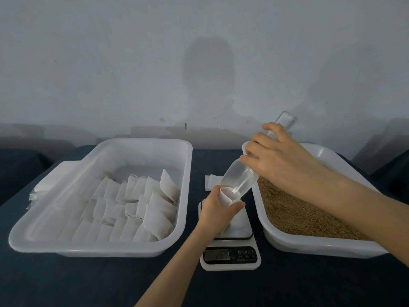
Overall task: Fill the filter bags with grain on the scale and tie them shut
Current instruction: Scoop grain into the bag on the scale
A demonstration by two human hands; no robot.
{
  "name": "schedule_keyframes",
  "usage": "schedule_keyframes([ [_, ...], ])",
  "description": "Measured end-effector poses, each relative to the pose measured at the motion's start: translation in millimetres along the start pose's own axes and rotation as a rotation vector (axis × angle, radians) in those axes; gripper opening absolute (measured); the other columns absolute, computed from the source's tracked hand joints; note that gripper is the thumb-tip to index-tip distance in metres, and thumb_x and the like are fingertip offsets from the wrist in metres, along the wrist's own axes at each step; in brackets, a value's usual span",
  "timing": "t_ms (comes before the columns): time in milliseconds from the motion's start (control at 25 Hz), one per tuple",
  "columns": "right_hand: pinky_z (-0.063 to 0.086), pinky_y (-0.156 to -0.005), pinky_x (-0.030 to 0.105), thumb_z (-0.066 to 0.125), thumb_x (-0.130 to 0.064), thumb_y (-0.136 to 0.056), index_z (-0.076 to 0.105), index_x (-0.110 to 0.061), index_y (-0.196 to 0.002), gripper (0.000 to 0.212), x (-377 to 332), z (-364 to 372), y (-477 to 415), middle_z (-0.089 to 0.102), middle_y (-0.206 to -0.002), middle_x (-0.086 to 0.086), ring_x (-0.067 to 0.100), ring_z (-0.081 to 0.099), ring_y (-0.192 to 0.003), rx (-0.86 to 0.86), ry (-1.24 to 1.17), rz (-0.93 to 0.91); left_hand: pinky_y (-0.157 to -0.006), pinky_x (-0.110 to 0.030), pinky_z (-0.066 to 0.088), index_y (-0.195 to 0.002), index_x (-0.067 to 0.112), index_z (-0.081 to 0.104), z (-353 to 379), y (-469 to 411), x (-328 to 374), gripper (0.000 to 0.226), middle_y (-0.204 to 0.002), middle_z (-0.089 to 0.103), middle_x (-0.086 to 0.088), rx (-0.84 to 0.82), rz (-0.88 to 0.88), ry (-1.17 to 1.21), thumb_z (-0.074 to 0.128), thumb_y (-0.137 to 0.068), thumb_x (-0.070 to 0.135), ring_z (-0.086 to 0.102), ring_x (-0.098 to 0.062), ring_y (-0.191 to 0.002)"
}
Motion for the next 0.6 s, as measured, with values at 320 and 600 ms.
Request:
schedule_keyframes([
  [320, 0.041, -0.06, 0.03, 0.062, -0.029, -0.086, 0.067, -0.018, -0.093, 0.014, 26, 56, 60, 0.064, -0.085, -0.002, 0.015, 0.058, -0.074, -0.341, -0.635, 0.793, -0.072, -0.014, 0.046, -0.125, 0.033, 0.046, -2, 3, 1, 0.05, -0.11, 0.055, 0.012, -0.015, -0.007, -0.05, 0.07, -0.081, 0.039, 0.057, -0.009, -0.098],
  [600, 0.052, -0.075, 0.036, 0.061, -0.027, -0.09, 0.067, -0.017, -0.089, 0.012, -18, 125, 121, 0.061, -0.078, -0.004, 0.013, 0.059, -0.069, -0.77, -0.861, 1.072, -0.061, -0.001, 0.039, -0.152, 0.026, -0.012, -7, 8, 12, 0.075, -0.143, 0.044, -0.015, -0.19, -0.09, -0.17, 0.044, -0.102, 0.023, 0.059, -0.011, -0.093],
])
Point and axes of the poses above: each hand's wrist, its own y-axis away from the middle knuckle, its own z-axis out of the palm, x = y × z, the point moved 1 cm from there along -y, towards the middle knuckle
